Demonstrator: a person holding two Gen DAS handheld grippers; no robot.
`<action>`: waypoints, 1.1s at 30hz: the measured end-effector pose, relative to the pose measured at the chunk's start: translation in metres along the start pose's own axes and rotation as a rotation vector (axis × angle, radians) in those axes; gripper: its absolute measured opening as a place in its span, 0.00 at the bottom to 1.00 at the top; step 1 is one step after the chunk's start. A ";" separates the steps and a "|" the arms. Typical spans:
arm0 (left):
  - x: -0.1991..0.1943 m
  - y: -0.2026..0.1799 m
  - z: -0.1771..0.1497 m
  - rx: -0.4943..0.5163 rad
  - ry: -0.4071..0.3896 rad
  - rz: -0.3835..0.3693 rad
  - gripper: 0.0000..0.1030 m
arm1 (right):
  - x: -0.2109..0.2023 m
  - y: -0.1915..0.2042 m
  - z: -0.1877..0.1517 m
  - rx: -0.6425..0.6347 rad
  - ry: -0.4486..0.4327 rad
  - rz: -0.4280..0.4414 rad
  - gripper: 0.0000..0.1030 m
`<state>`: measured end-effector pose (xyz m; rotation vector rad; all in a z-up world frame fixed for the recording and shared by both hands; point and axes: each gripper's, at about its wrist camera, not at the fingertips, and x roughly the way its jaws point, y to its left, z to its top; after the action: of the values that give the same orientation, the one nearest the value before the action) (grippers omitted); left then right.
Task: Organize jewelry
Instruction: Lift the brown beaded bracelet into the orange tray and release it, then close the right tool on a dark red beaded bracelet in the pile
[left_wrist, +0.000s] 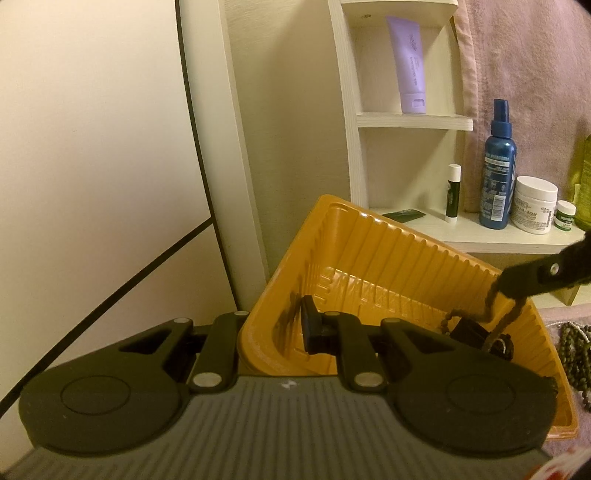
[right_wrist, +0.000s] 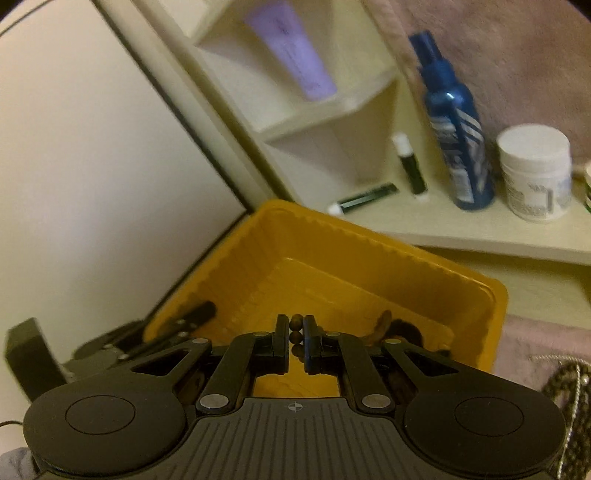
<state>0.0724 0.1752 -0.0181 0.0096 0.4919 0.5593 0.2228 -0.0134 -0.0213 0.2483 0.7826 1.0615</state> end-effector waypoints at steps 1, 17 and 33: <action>0.001 0.000 0.000 -0.001 0.001 0.000 0.14 | 0.002 -0.002 -0.001 0.003 0.011 -0.005 0.09; 0.005 0.001 0.001 -0.023 0.018 0.010 0.14 | -0.097 -0.071 -0.018 0.140 -0.161 -0.235 0.49; 0.017 -0.002 -0.002 -0.034 0.049 0.056 0.18 | -0.158 -0.168 -0.062 0.227 -0.069 -0.523 0.49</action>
<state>0.0855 0.1818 -0.0275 -0.0234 0.5312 0.6235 0.2563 -0.2415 -0.0841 0.2528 0.8467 0.4696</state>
